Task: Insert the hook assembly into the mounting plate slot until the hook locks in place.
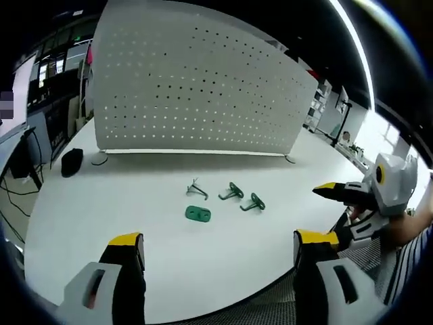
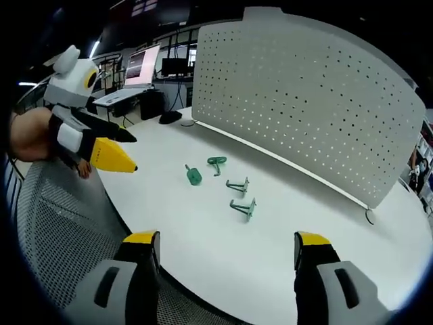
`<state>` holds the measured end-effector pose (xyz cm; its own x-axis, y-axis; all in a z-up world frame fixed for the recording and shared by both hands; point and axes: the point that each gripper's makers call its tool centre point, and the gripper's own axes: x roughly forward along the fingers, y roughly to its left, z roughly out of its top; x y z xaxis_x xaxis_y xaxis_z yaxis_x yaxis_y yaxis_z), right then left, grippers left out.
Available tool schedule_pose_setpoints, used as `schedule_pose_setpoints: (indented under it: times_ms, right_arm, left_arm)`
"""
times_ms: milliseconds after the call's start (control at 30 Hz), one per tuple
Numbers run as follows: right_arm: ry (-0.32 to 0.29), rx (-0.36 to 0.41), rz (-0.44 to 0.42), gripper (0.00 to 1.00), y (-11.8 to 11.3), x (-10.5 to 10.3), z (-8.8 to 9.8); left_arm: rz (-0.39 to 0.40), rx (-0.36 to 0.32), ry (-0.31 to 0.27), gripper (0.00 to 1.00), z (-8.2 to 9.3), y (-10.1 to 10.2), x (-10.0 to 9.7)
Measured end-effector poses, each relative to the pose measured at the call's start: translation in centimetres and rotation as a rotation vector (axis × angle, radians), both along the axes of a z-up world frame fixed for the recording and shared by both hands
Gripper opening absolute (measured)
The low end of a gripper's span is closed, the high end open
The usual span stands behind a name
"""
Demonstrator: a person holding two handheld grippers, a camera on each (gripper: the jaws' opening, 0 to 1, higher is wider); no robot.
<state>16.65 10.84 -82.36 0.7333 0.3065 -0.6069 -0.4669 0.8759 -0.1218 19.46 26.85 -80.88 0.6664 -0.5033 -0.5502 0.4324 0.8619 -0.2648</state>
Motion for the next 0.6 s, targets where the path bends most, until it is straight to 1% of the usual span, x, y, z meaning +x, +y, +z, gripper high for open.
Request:
schedule_pose_setpoints:
  times_ms: [100, 233, 300, 367, 500, 600]
  right_arm:
    - [0.009, -0.004, -0.003, 0.78, 0.0, -0.1, -0.2]
    - [-0.019, -0.003, -0.003, 0.77, 0.1, 0.0, 0.3]
    - [-0.030, 0.007, -0.013, 0.77, -0.1, 0.1, 0.6]
    - [-0.039, 0.000, -0.023, 0.77, -0.4, 0.2, 0.7]
    - [-0.025, 0.001, -0.038, 0.77, -0.7, 0.2, 0.5]
    - [-0.044, 0.005, -0.040, 0.77, -0.7, 0.3, 0.8]
  left_arm:
    - [-0.004, 0.007, 0.003, 0.93, -0.1, 0.0, -0.1]
    - [-0.008, 0.005, -0.016, 0.93, 0.2, 0.1, -0.2]
    - [-0.019, 0.008, 0.000, 0.92, -0.1, -0.2, -0.4]
    - [-0.024, 0.013, 0.000, 0.93, -0.1, -0.3, -0.3]
    - [-0.024, 0.011, 0.011, 0.93, -0.3, -0.2, -0.4]
    - [-0.022, 0.003, 0.028, 0.93, -0.5, -0.2, -0.3]
